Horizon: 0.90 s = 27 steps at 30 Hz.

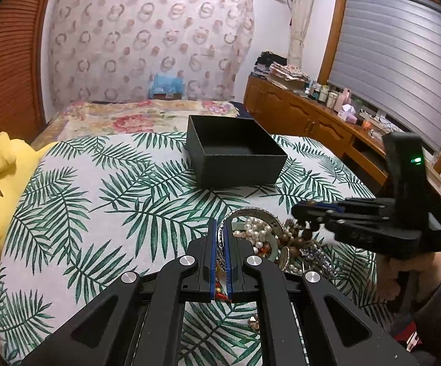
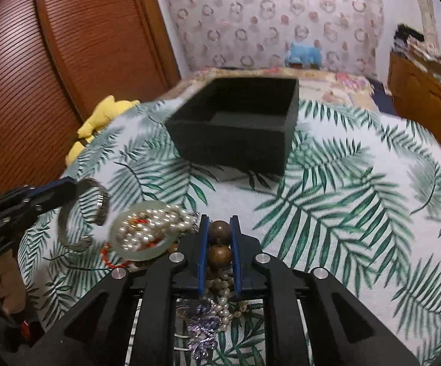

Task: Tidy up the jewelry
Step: 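Grasp the brown bead bracelet with the right gripper while the left gripper lifts the silver bangle, then release the bead bracelet into the black box with the right gripper while the left drops the bangle in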

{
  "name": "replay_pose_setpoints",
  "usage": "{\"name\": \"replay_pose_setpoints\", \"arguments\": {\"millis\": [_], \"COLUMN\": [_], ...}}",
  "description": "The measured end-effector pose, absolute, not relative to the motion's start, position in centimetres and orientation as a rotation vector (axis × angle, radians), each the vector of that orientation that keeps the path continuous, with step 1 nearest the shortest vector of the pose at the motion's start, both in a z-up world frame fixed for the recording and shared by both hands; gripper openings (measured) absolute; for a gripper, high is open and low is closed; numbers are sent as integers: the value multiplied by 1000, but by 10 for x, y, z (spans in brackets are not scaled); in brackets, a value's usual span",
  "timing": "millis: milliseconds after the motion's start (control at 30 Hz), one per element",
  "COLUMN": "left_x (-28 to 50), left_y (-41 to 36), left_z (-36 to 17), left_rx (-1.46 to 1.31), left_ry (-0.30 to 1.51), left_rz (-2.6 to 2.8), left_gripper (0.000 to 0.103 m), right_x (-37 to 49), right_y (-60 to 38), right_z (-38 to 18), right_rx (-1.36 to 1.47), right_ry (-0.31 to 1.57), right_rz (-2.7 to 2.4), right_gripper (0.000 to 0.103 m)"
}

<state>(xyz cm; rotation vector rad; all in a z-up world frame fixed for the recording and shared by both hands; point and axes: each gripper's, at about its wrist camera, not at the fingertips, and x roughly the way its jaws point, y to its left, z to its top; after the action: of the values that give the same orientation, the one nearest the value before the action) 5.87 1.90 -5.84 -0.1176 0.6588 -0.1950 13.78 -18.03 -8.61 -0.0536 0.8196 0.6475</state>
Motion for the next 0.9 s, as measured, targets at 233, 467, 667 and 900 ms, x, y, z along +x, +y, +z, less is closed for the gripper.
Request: {"name": "replay_pose_setpoints", "arguments": {"millis": [233,467,667,900], "left_x": [58,57,58,58], "left_y": [18,17,16,16], "left_z": [-51,-44,-38,-33], "left_rx": [-114,-110,-98,-93], "left_ry": [640,620,605,597], "left_rz": [-194,-195,-195,-193], "left_gripper": [3,3,3,3], "right_x": [129,127,134,139], "right_y": [-189,-193,-195,-192], "right_z": [-42,-7,18,42], "right_rx": [-63,-89,-109,-130], "right_ry": [727,654,619,580], "right_rz": [687,693,688,685], "right_gripper": [15,15,15,15]}}
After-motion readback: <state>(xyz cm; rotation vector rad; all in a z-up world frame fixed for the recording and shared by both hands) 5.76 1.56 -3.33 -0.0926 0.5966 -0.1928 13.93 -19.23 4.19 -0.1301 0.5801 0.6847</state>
